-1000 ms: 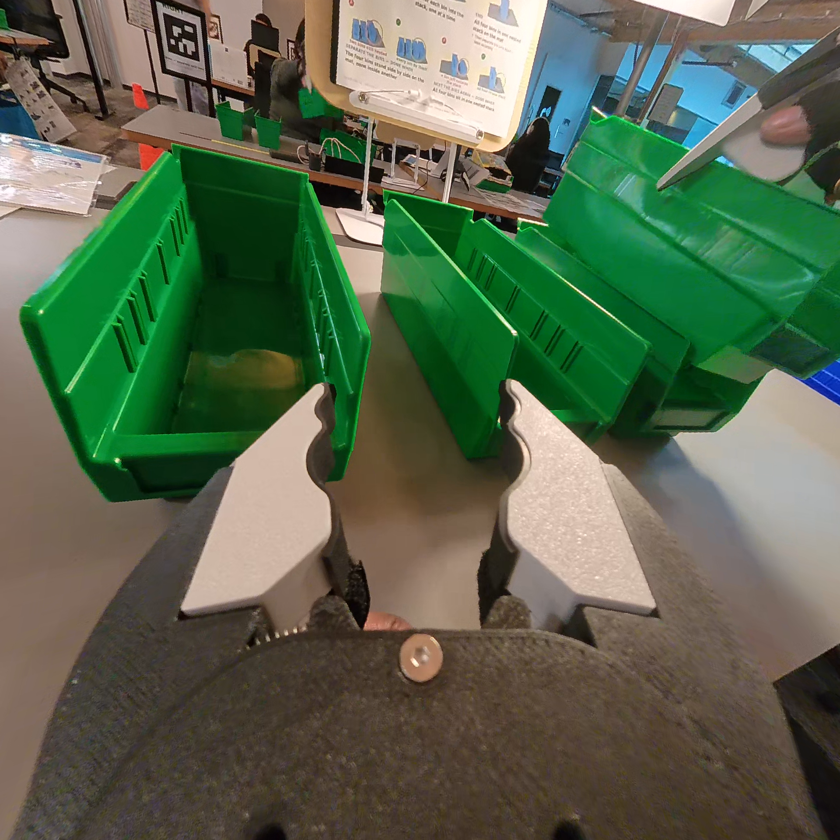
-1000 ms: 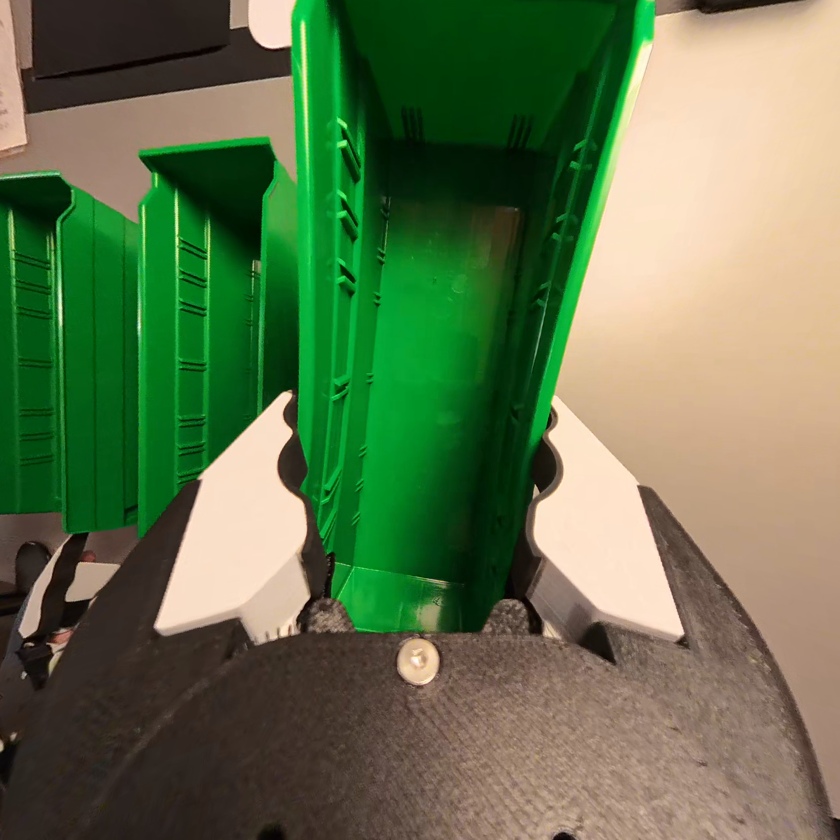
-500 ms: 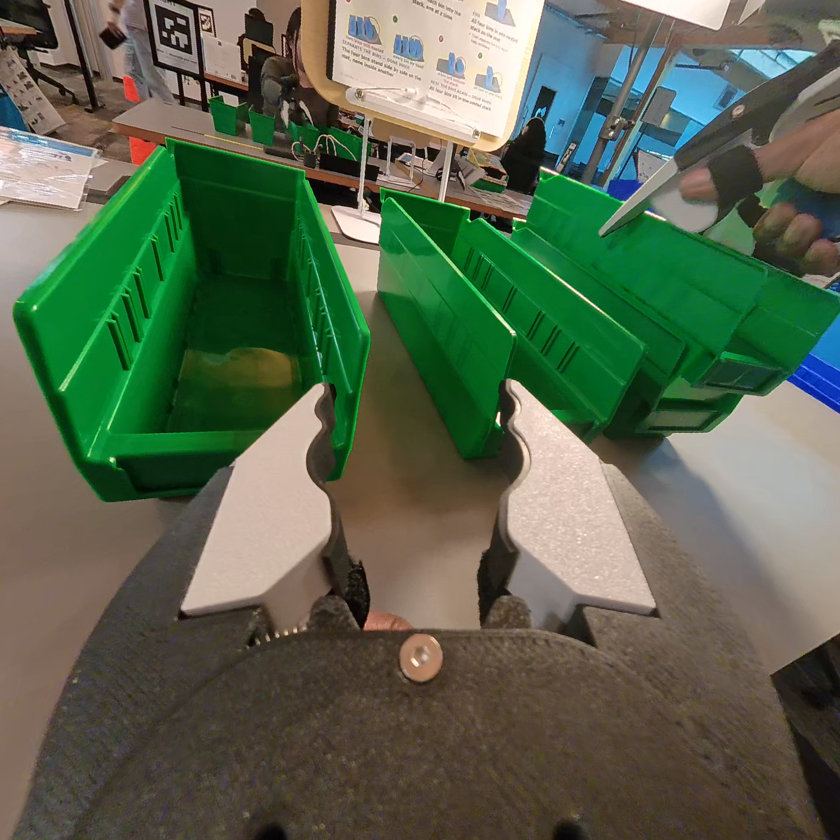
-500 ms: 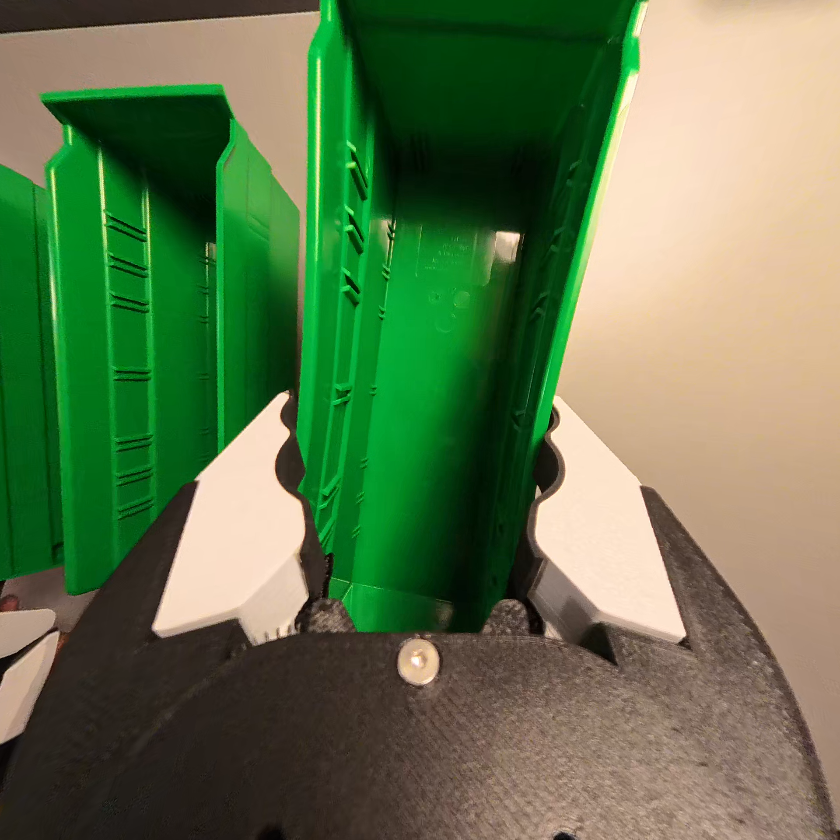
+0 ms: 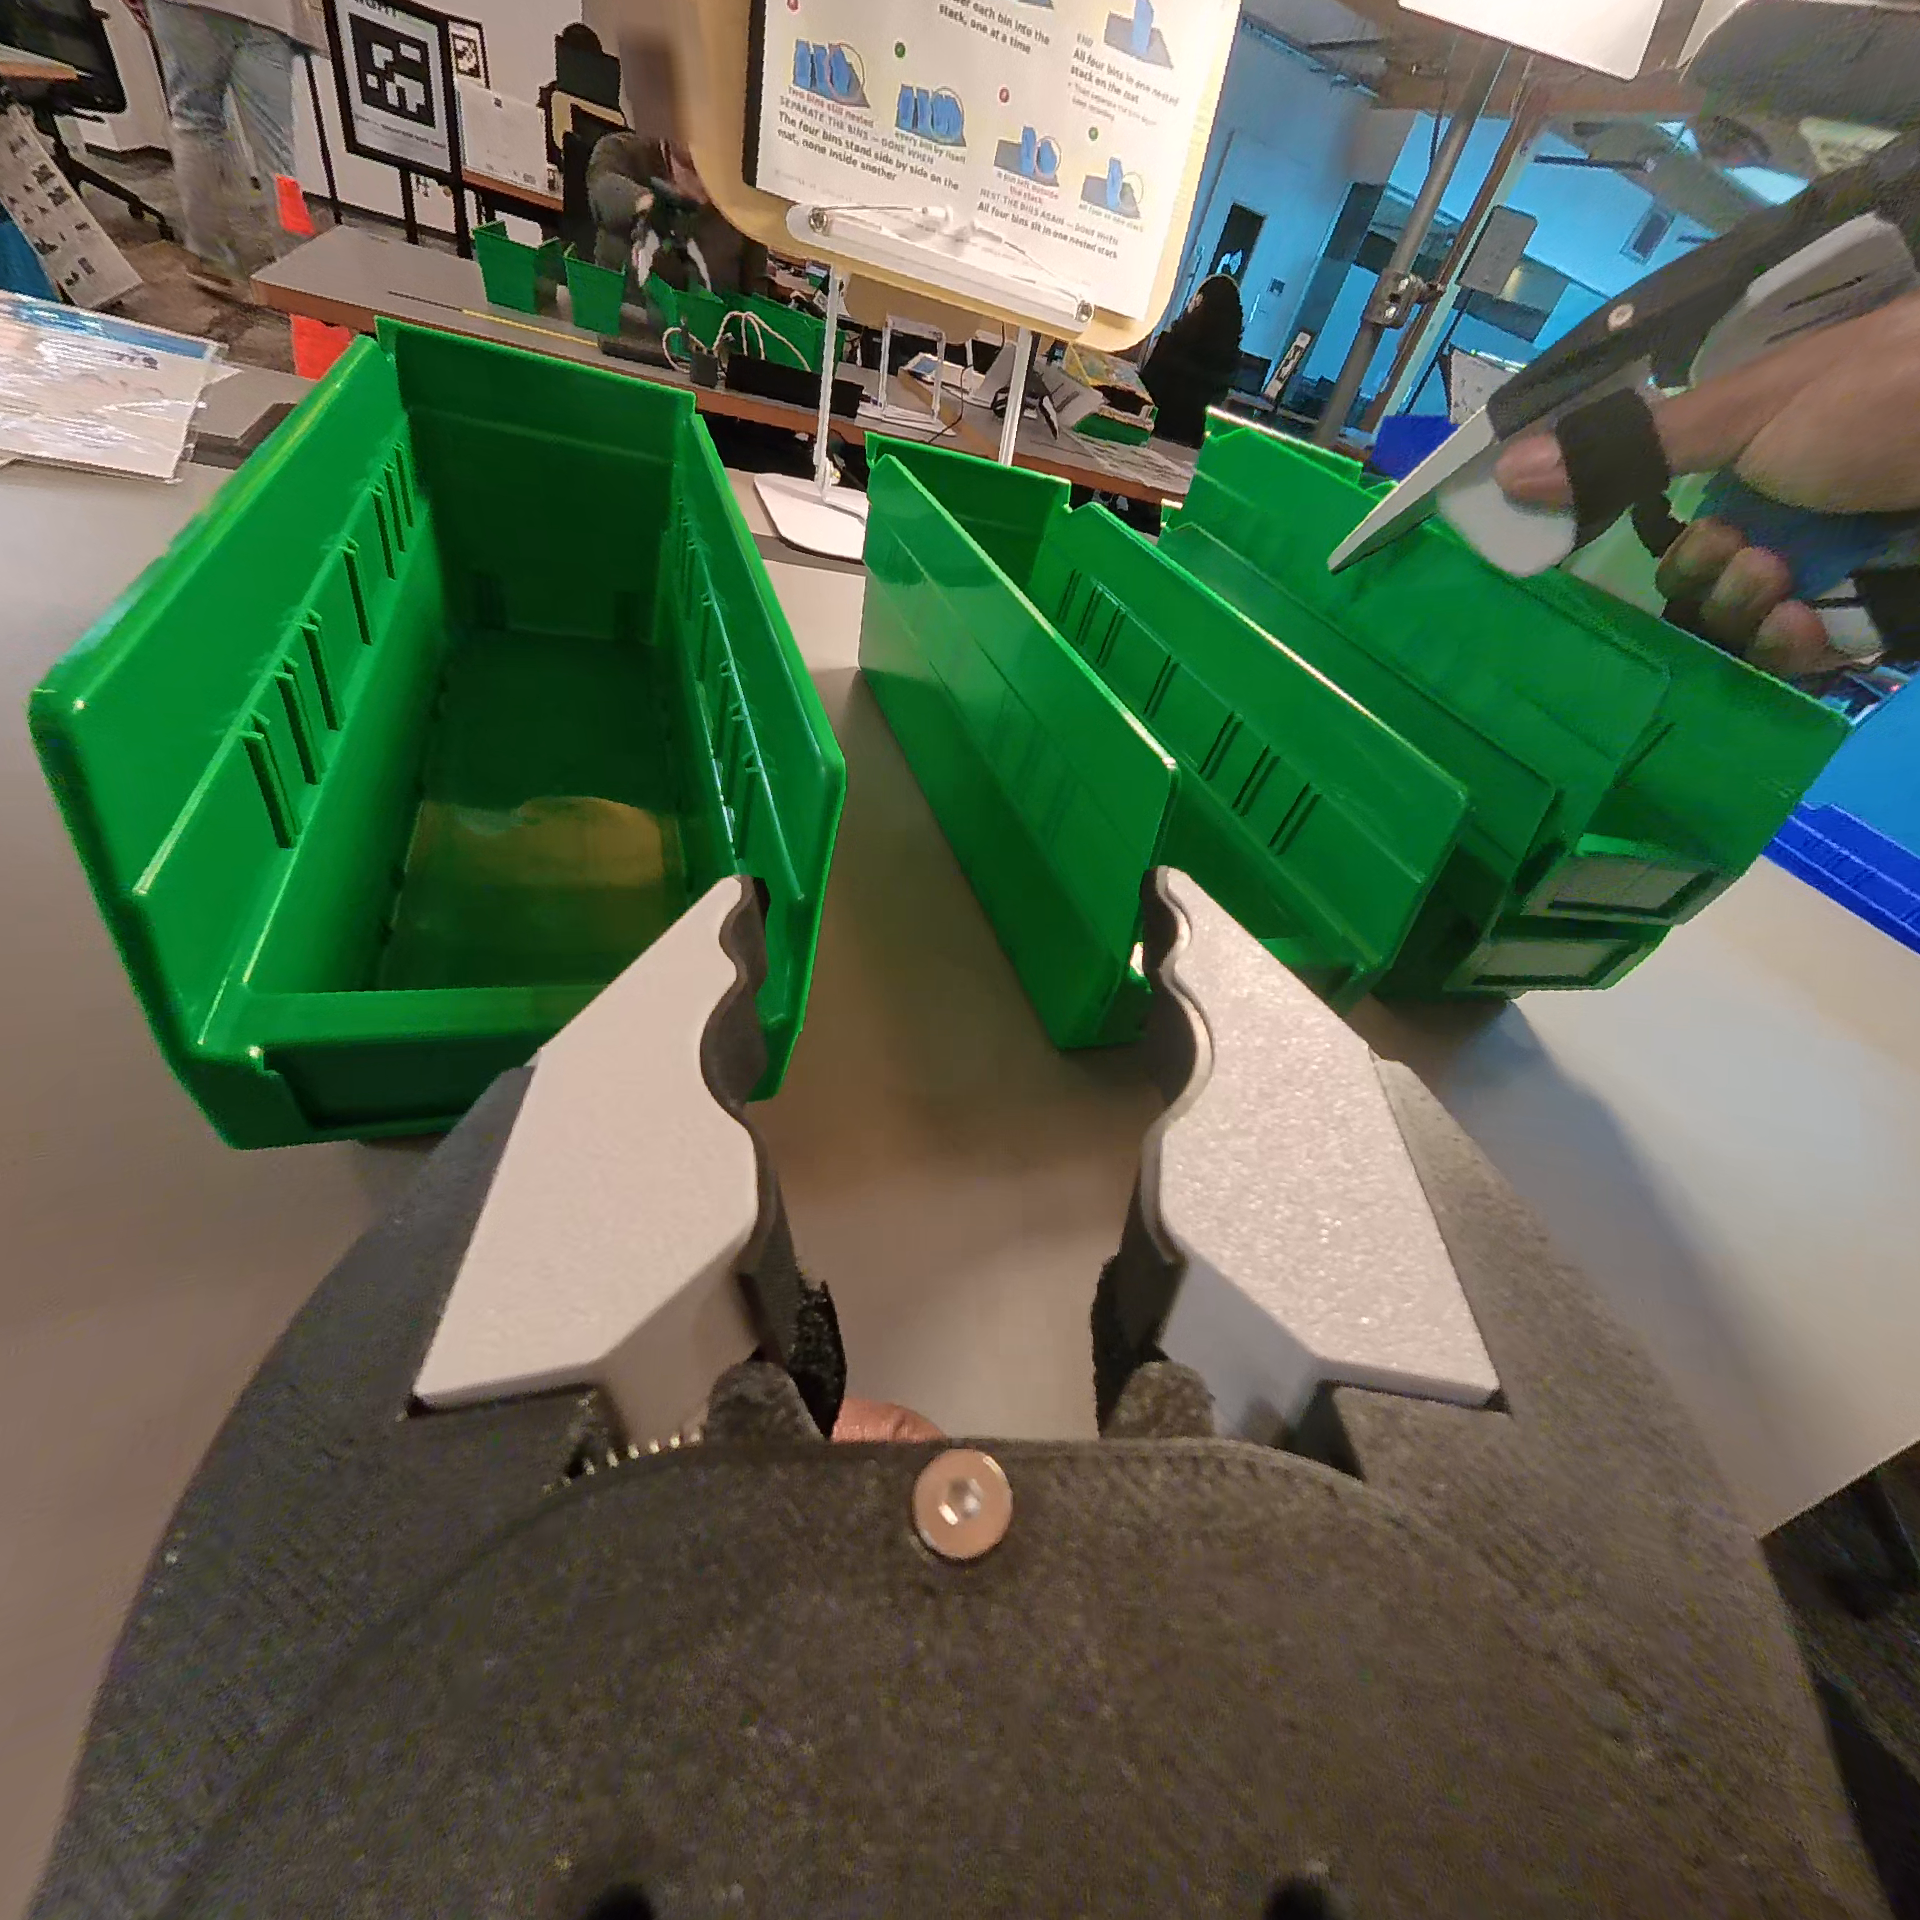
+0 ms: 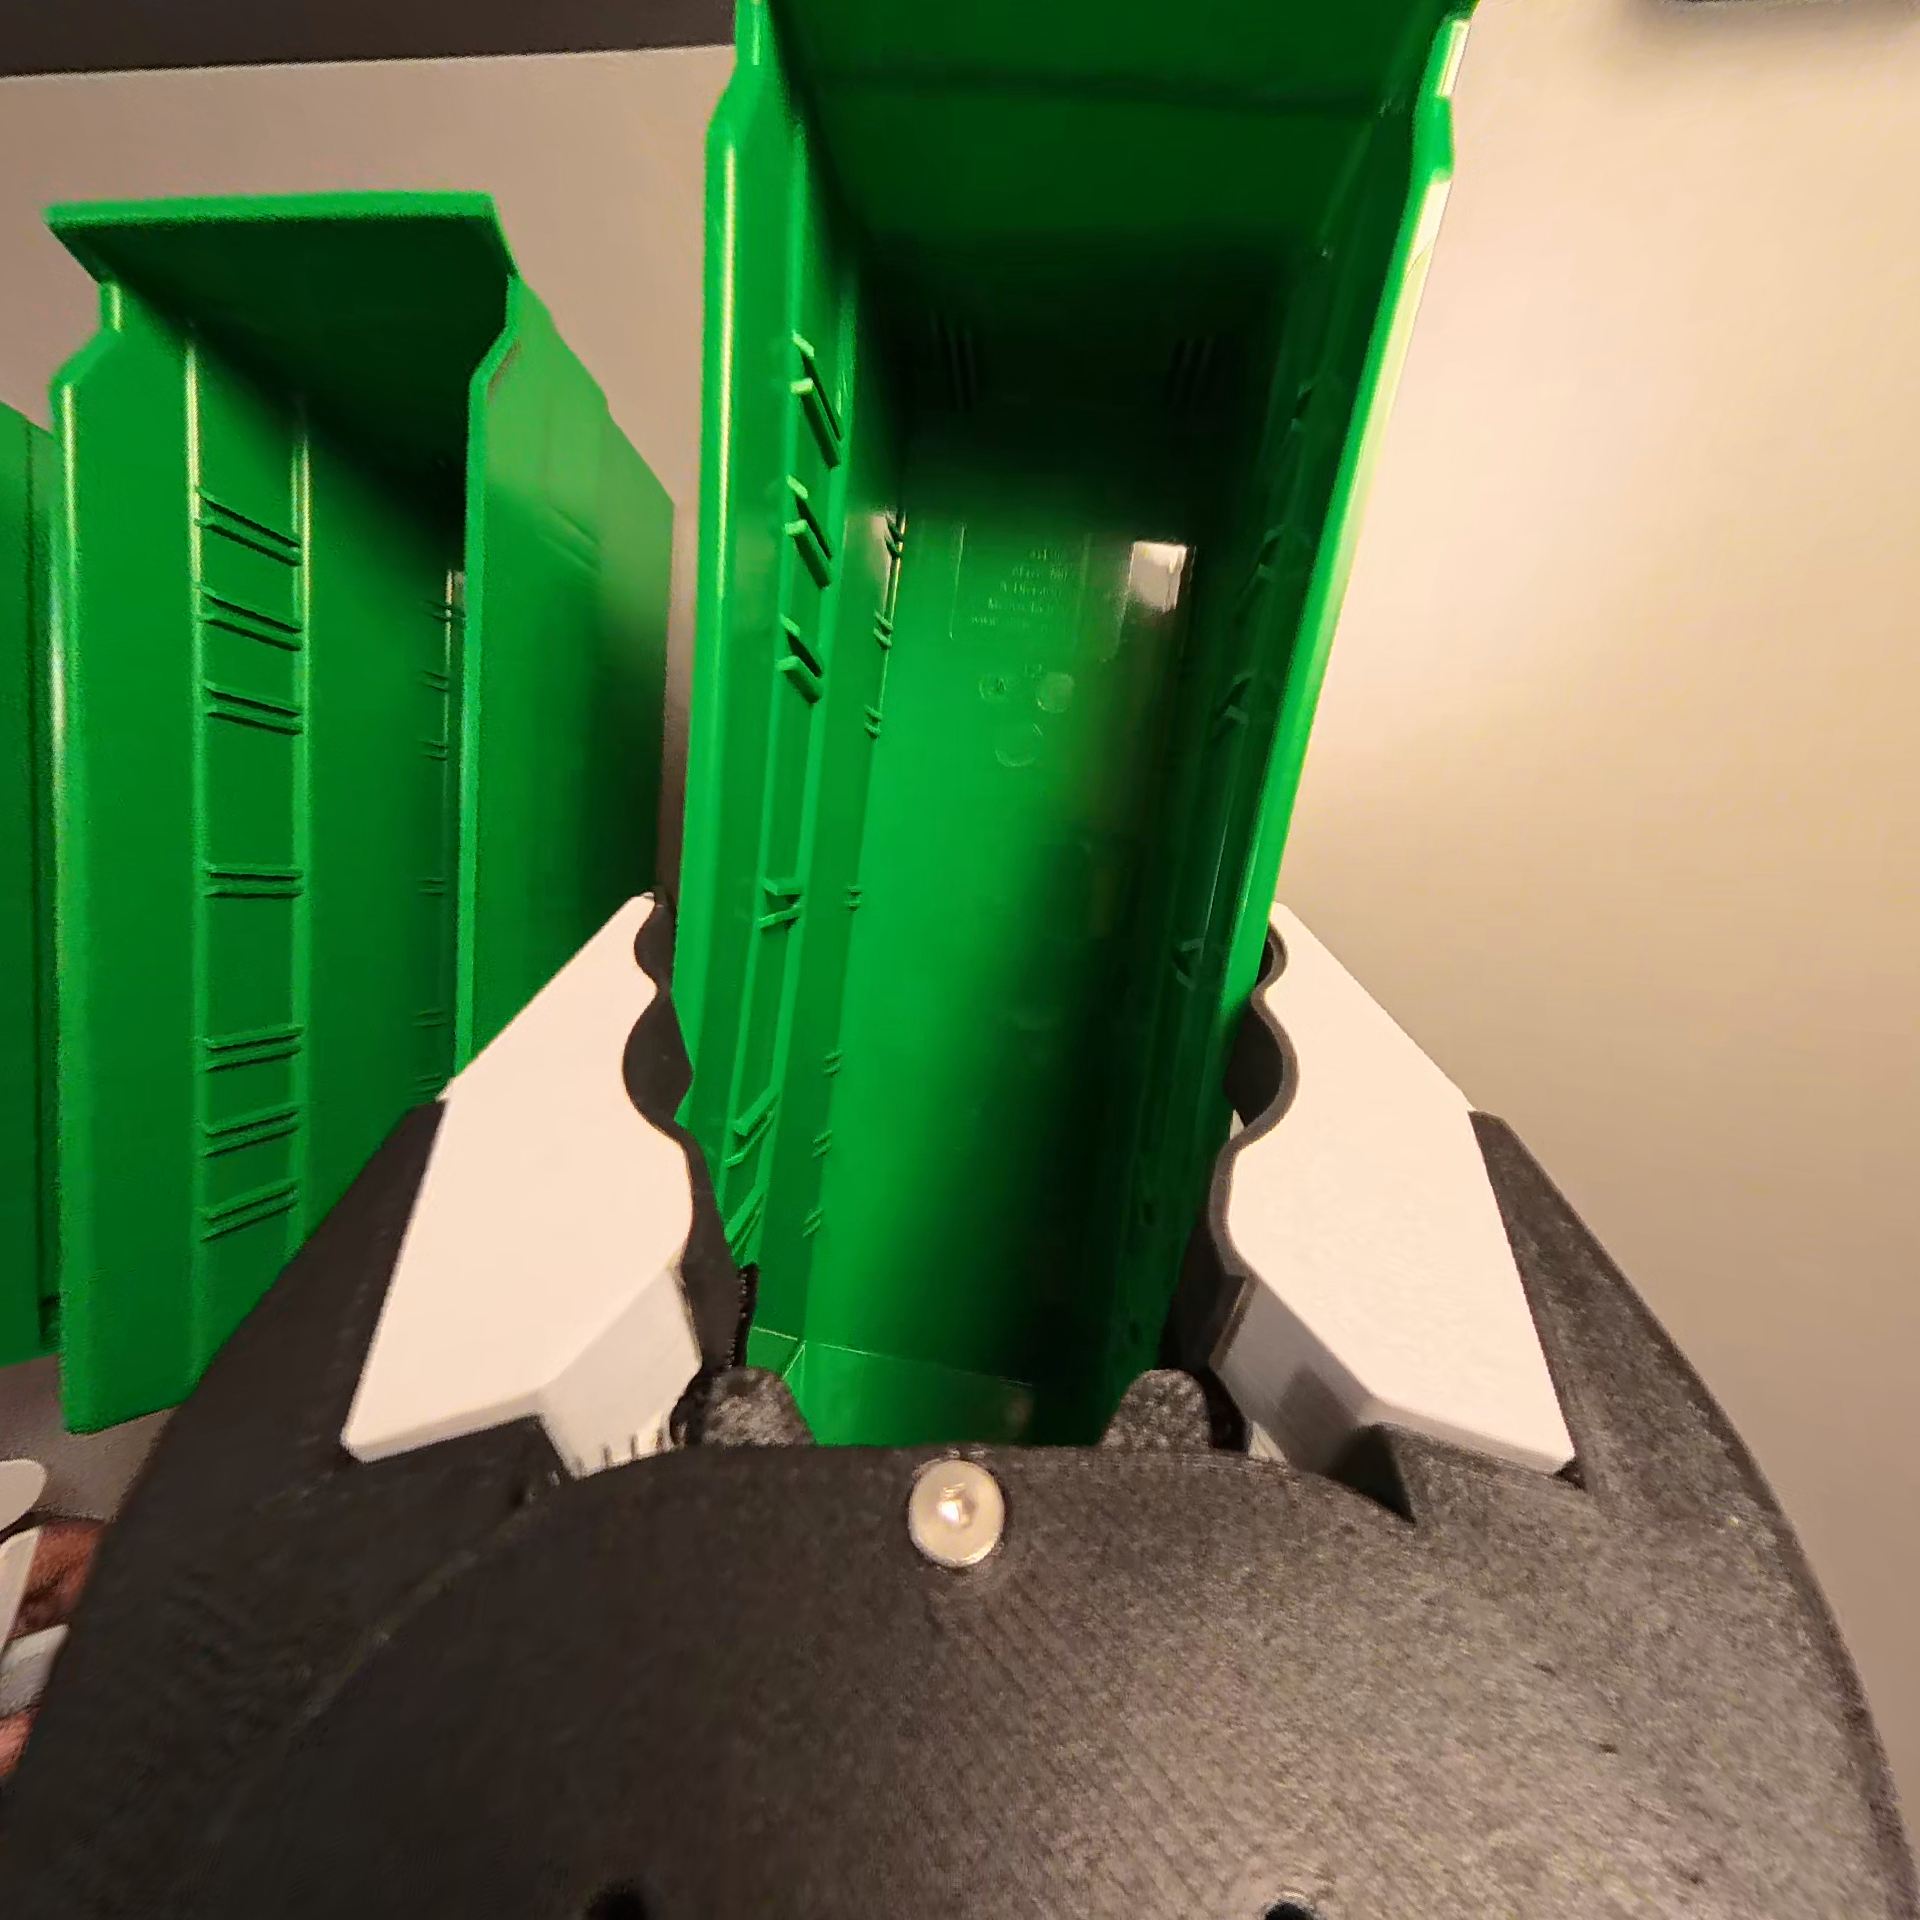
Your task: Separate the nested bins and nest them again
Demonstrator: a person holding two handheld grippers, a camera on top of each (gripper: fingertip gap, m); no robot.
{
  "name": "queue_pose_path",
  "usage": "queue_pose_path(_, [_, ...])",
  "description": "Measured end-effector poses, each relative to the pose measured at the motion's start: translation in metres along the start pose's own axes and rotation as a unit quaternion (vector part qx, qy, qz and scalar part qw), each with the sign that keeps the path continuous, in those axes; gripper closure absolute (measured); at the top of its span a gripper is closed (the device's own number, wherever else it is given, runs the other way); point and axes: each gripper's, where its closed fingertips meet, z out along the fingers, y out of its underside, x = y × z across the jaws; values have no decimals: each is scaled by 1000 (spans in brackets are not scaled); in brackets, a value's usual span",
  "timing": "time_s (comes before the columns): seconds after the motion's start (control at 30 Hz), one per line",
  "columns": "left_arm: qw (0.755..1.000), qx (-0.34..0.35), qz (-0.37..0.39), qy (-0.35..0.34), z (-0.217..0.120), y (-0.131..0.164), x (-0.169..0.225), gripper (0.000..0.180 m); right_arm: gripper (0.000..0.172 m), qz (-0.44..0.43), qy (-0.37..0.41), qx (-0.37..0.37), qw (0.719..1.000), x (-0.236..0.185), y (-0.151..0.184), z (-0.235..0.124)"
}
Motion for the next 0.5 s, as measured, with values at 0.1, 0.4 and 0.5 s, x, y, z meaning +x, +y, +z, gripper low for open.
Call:
queue_pose_path(0.1, [1000,-1,0,0,0,0,0,109,59,-7,10,6,1000,2,0,2])
queue_pose_path(0.4, [1000,-5,-3,1,1,1,0,109,36,-23,-35,42,998,-19,-8,-23])
queue_pose_path(0.5, [1000,-6,1,-1,1,1,0,109,34,-53,-57,71,994,-50,-12,-38])
